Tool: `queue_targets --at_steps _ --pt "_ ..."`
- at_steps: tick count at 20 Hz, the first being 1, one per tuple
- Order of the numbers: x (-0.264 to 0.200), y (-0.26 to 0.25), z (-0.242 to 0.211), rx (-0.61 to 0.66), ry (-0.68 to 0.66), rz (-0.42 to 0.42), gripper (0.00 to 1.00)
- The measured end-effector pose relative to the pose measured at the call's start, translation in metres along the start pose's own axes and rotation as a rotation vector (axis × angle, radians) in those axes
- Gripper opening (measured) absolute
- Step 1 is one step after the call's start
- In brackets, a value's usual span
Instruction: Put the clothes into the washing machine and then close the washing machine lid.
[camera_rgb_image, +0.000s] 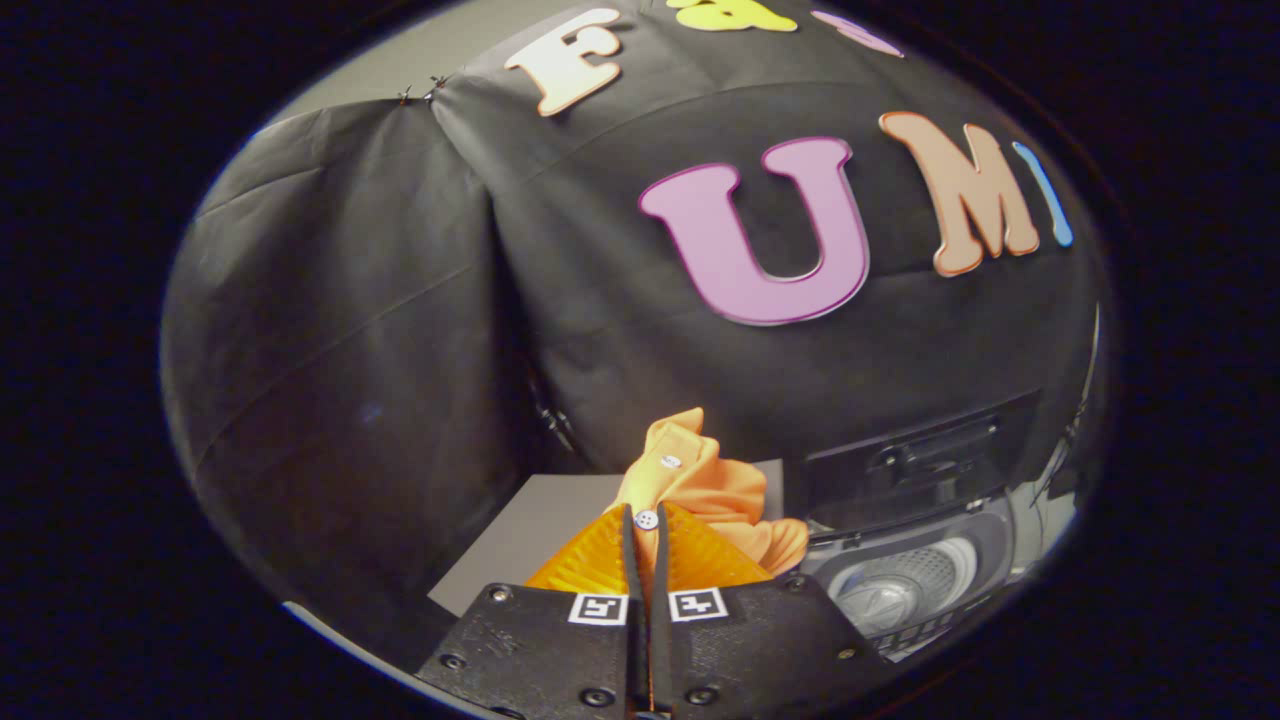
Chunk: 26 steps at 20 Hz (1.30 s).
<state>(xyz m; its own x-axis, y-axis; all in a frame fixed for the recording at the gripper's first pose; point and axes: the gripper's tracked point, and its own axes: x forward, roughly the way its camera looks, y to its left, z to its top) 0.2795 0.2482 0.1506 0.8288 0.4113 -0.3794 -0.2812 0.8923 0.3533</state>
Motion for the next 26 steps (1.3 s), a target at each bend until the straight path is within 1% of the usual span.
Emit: queue_targets --at_steps 3,5,8,11,13,16,21,24,25,26 --pt "-0.025 -0.035 0.037 0.045 -0.114 -0.055 0.01" --pt "-0.037 -0.06 0.047 0.067 -0.153 -0.092 0.01" --pt "-0.053 -0.106 0.054 0.054 -0.179 -0.186 0.01" --pt "-0.062 -0.137 0.058 0.039 -0.19 -0.238 0.01" --pt "-0.061 -0.155 0.048 0.016 -0.178 -0.268 0.01" --pt "-0.048 -0.184 0.014 -0.046 -0.102 -0.316 0.01" --pt "-0.02 -0.207 -0.037 -0.166 -0.015 -0.328 0.01" --pt "-0.005 -0.223 -0.085 -0.233 0.088 -0.341 0.01" --pt "0.0 -0.234 -0.101 -0.242 0.118 -0.352 0.01" --pt "0.006 -0.242 -0.11 -0.219 0.13 -0.353 0.01"
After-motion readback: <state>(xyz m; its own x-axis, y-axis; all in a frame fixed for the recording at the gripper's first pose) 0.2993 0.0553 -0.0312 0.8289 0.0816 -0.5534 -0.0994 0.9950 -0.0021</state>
